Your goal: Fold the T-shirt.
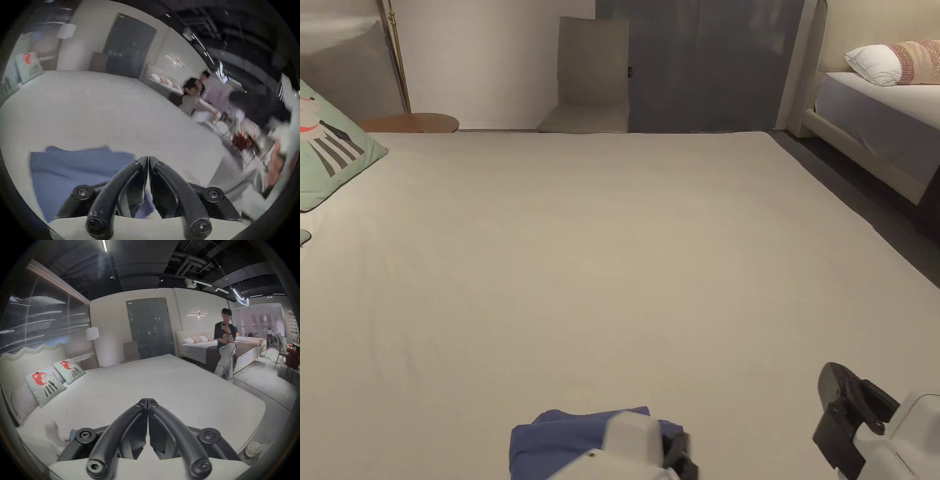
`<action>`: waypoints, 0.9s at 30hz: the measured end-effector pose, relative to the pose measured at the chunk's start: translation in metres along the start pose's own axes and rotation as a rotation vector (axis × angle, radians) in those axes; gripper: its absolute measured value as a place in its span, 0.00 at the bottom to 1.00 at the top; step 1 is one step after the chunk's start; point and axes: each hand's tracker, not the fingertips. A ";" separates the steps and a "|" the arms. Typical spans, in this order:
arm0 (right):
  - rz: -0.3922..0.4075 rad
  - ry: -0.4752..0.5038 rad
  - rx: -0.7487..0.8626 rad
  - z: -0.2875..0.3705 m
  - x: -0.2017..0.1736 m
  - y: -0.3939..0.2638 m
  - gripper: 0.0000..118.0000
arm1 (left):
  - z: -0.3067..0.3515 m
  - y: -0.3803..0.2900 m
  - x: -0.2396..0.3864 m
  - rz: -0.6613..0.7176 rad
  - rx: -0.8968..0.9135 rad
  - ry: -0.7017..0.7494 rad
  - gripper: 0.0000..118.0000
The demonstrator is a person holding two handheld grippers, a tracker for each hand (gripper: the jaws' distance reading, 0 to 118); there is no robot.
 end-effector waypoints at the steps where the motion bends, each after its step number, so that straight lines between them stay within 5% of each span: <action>1: 0.009 0.024 -0.024 -0.006 -0.007 -0.003 0.00 | 0.015 0.008 -0.013 0.020 0.038 0.022 0.01; 7: 0.061 0.218 -0.273 -0.056 -0.054 -0.054 0.00 | 0.088 0.024 -0.087 0.112 0.143 0.203 0.01; 14: 0.170 0.231 -0.623 -0.102 -0.080 -0.120 0.00 | 0.121 -0.001 -0.139 0.302 0.098 0.183 0.03; 17: 0.164 0.232 -0.631 -0.110 -0.079 -0.114 0.00 | 0.115 -0.009 -0.153 0.362 0.017 0.104 0.25; 18: 0.164 0.237 -0.681 -0.115 -0.079 -0.109 0.00 | 0.109 -0.011 -0.158 0.385 -0.007 0.072 0.39; 20: 0.172 0.251 -0.733 -0.123 -0.079 -0.103 0.00 | 0.093 -0.013 -0.170 0.480 -0.082 -0.049 0.85; 21: 0.179 0.258 -0.739 -0.128 -0.078 -0.101 0.00 | 0.083 -0.015 -0.174 0.516 -0.112 -0.092 0.95; 27: 0.160 0.283 -0.788 -0.137 -0.073 -0.100 0.00 | 0.030 -0.023 -0.191 0.653 -0.239 -0.258 0.89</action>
